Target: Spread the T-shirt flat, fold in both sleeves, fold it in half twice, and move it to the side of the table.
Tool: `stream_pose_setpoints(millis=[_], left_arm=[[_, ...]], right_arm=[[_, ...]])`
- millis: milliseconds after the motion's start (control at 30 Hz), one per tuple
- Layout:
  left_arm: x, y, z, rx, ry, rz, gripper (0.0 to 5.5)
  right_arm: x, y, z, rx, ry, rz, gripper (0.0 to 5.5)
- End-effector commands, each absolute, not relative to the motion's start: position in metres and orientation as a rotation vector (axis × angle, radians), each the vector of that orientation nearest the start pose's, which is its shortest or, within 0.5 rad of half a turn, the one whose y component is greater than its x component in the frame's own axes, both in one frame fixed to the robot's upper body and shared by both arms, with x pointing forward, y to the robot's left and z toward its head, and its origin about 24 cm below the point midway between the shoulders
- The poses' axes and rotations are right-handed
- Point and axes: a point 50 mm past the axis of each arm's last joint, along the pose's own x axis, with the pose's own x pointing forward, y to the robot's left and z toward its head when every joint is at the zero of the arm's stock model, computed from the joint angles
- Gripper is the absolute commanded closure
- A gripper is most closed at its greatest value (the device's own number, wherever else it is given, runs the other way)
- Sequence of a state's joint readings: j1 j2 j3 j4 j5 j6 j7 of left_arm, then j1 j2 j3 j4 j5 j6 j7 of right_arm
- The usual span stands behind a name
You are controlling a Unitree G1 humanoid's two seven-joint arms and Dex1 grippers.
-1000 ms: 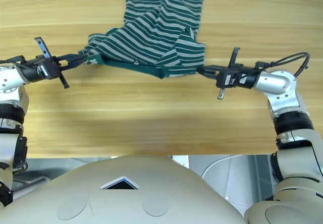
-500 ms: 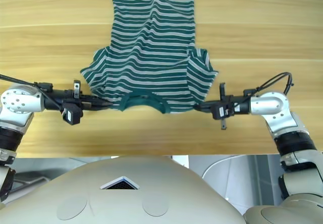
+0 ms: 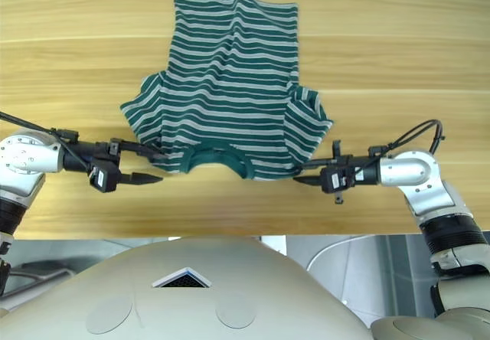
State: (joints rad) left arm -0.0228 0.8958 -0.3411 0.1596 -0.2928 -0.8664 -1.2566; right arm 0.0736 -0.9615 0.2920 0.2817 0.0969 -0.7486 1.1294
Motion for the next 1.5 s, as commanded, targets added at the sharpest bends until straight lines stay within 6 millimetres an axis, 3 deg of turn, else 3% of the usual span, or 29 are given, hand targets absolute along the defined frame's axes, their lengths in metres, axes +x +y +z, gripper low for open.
stream_pose_setpoints(millis=[33, 100, 200, 267, 400, 600, 733, 1033, 1500], left_arm=[[0.196, 0.224, 0.092, 0.694, -0.304, -1.518, 2.21], [0.200, 0.228, 0.101, 0.618, -0.359, -1.478, 2.21], [0.219, 0.238, 0.117, 0.597, -0.438, -1.346, 2.65], [0.233, 0.244, 0.121, 0.635, -0.442, -1.279, 3.03], [0.256, 0.247, 0.096, 0.805, -0.263, -1.230, 3.81], [0.265, 0.243, 0.056, 1.069, -0.029, -1.257, 4.83], [0.266, 0.240, 0.049, 1.121, -0.022, -1.272, 5.46], [0.268, 0.243, 0.045, 1.177, -0.011, -1.259, 5.46], [0.251, 0.250, 0.029, 1.311, 0.143, -1.414, 5.46]], right_arm=[[0.176, -0.282, 0.040, -0.881, 0.331, 1.395, 4.45], [0.177, -0.297, 0.047, -0.895, 0.342, 1.327, 4.45], [0.190, -0.313, 0.074, -0.924, 0.263, 1.190, 4.45], [0.200, -0.318, 0.084, -0.953, 0.230, 1.122, 4.75], [0.213, -0.306, 0.076, -0.958, 0.193, 1.092, 5.50], [0.224, -0.289, 0.062, -0.965, 0.175, 1.094, 5.50], [0.226, -0.281, 0.057, -0.972, 0.162, 1.115, 5.50], [0.238, -0.274, 0.038, -1.053, 0.246, 1.115, 5.50], [0.219, -0.289, 0.043, -1.052, 0.293, 1.147, 5.50]])
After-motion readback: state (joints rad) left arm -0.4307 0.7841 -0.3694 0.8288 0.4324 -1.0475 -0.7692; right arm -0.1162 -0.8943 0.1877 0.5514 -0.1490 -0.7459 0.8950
